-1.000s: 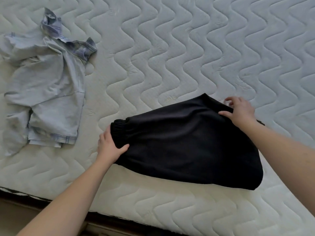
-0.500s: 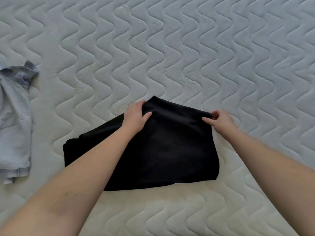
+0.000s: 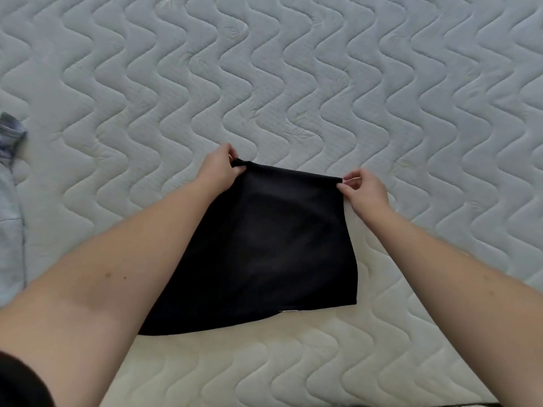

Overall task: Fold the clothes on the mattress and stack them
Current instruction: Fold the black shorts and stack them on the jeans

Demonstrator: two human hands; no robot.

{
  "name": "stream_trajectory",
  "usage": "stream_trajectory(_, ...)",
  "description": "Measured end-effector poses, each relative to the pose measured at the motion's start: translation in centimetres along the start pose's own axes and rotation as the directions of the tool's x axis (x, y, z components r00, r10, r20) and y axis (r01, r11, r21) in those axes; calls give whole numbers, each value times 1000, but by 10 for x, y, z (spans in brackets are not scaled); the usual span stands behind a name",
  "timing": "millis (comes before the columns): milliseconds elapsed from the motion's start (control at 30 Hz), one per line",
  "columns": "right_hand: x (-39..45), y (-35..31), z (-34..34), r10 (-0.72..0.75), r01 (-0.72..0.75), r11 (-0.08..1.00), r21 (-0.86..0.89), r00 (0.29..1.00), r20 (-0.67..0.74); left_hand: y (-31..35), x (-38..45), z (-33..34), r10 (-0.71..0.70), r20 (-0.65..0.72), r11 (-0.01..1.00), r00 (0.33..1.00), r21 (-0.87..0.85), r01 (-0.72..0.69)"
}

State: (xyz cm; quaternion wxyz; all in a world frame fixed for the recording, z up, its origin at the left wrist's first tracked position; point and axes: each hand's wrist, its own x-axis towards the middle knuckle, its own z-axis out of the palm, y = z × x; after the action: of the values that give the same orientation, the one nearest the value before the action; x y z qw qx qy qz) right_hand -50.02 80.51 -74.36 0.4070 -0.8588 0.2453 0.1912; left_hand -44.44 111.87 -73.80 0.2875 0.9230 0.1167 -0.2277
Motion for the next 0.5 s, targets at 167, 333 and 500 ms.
stream_trajectory(167, -34, 20, -4, 86, -81, 995, -61, 992, 91, 0, -3, 6, 9, 22, 1000, 1000, 12, -9)
stream_trajectory(333, -93, 41, -6, 227, -171, 966, -193, 921, 318, 2, -10, 6, 17, 10, 999, 1000, 43, -17)
stream_trajectory(500, -126, 49, -4, 254, -196, 965, -177, 869, 424, -1, -70, 14, 241, -137, 928, 961, 324, -187)
